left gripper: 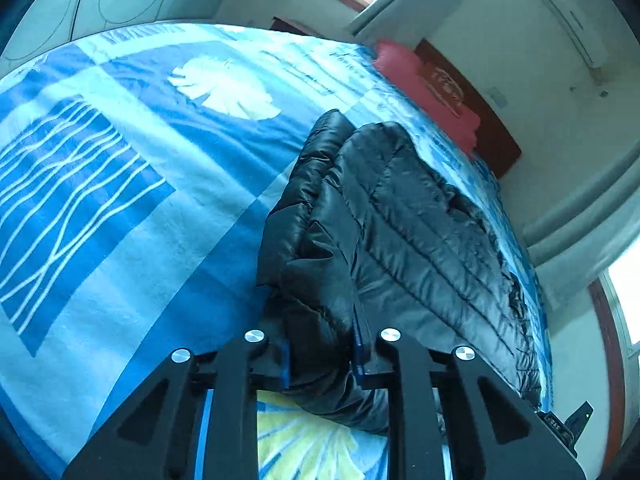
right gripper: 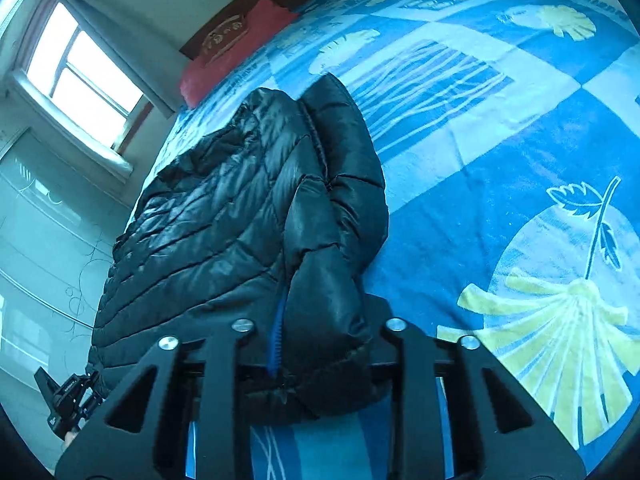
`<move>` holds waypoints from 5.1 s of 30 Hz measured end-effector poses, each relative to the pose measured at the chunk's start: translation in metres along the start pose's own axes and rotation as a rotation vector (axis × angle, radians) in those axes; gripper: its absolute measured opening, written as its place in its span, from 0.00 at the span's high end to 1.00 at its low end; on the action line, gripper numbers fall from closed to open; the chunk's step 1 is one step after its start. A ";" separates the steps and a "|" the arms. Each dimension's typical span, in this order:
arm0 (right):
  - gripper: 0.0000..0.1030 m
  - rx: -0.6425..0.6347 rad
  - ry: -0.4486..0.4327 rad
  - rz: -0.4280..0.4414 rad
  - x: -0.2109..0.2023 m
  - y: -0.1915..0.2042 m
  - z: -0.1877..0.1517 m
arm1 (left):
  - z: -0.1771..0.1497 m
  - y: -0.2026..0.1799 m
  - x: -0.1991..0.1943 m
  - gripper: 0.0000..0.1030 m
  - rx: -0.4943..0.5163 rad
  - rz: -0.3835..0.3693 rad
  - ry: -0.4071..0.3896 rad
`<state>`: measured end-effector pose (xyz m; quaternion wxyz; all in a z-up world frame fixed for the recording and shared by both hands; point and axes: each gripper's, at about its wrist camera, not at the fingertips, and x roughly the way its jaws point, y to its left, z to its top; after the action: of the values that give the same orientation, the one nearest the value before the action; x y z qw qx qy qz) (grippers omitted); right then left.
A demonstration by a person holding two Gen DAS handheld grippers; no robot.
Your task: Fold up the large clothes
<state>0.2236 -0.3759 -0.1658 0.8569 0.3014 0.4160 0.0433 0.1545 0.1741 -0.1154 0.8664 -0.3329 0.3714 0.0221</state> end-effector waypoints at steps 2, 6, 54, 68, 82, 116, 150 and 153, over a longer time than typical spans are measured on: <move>0.79 -0.010 -0.001 0.002 -0.008 0.002 -0.004 | 0.000 0.001 -0.009 0.81 0.005 -0.008 0.002; 0.79 -0.019 0.018 0.010 -0.025 0.001 -0.015 | -0.003 0.005 -0.024 0.81 0.011 -0.017 0.018; 0.56 -0.454 0.068 -0.042 -0.013 0.172 -0.066 | 0.009 0.022 -0.085 0.30 0.232 0.164 0.089; 0.56 -0.542 0.126 -0.110 0.093 0.215 -0.072 | 0.043 0.008 -0.012 0.30 0.241 0.159 0.174; 0.55 -0.552 0.104 -0.114 0.093 0.209 -0.084 | 0.045 0.012 0.048 0.20 0.248 0.131 0.319; 0.42 -0.504 -0.068 -0.217 -0.025 0.162 -0.056 | 0.014 -0.131 -0.042 0.80 0.493 0.094 0.097; 0.41 -0.212 -0.090 -0.372 -0.109 -0.010 -0.030 | -0.207 -0.324 0.091 0.80 0.851 0.067 0.279; 0.41 -0.212 -0.083 -0.377 -0.107 -0.011 -0.030 | -0.209 -0.323 0.093 0.80 0.855 0.073 0.277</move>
<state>0.1300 -0.4054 -0.1130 0.8930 0.1282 0.4226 -0.0867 0.1824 -0.2206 -0.1004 0.8669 0.0686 0.4712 -0.1477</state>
